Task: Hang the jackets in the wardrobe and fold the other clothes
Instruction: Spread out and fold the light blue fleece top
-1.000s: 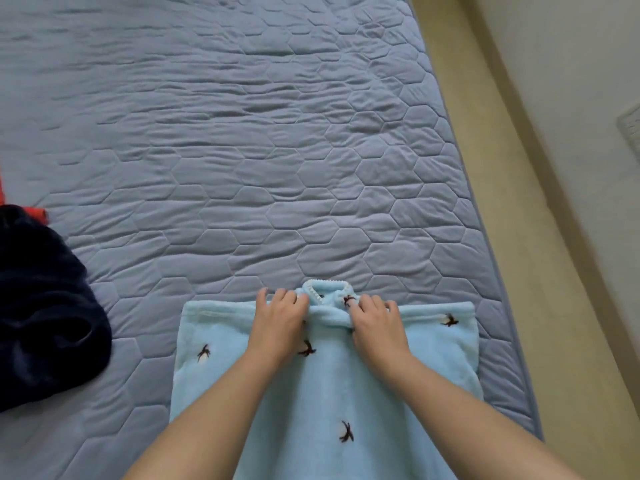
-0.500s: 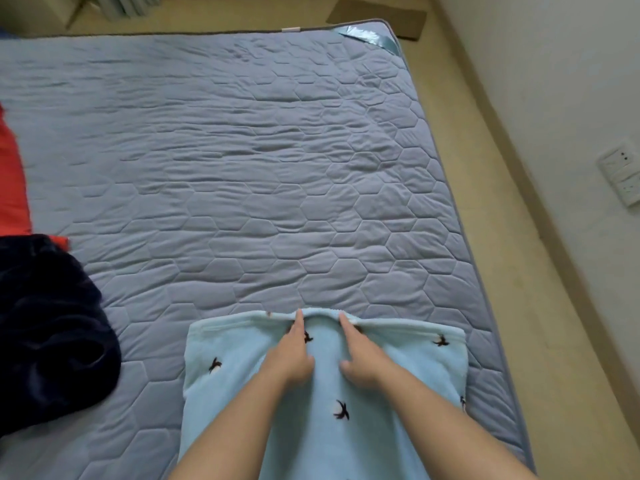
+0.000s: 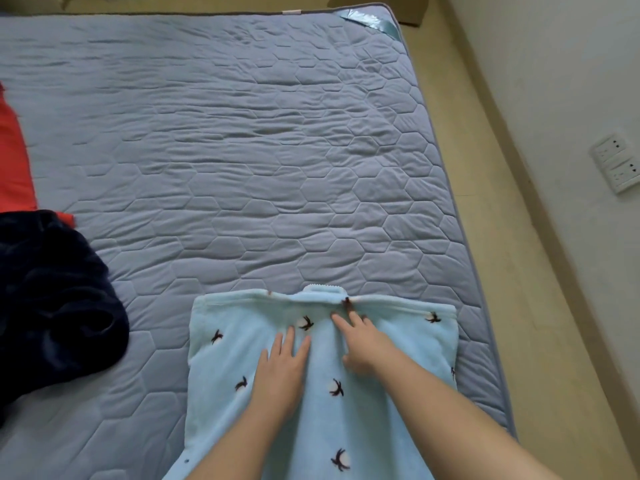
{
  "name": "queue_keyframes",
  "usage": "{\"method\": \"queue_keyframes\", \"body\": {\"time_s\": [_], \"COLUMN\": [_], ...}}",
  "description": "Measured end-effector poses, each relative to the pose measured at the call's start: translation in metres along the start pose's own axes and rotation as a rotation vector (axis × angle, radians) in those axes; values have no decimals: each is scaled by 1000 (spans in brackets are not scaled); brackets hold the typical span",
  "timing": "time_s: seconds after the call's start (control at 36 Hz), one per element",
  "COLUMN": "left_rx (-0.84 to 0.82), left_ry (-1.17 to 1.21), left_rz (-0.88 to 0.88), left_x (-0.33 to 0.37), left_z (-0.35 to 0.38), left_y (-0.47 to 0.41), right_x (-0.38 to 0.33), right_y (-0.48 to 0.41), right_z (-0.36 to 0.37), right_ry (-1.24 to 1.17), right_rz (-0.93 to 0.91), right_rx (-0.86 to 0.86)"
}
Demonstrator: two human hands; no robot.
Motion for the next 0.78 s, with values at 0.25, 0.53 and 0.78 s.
{"method": "queue_keyframes", "body": {"time_s": [0.25, 0.53, 0.78], "left_rx": [94, -606, -40], "left_ry": [168, 1745, 2432], "left_rz": [-134, -960, -1142], "left_x": [1, 38, 47], "left_z": [48, 163, 196], "left_y": [107, 182, 154], "right_x": [-15, -29, -35], "right_y": [29, 41, -37], "right_z": [19, 29, -10], "right_ry": [112, 163, 115], "right_rz": [-57, -105, -139], "right_rx": [-5, 60, 235]}}
Point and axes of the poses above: each hand's wrist, its own y-axis away from the middle knuckle, its own z-axis out of the palm, x = y × z, the point moved 7 cm from there along -y, towards the middle knuckle, and after that the axes turned 4 degrees about -z, right-handed, at the moved point
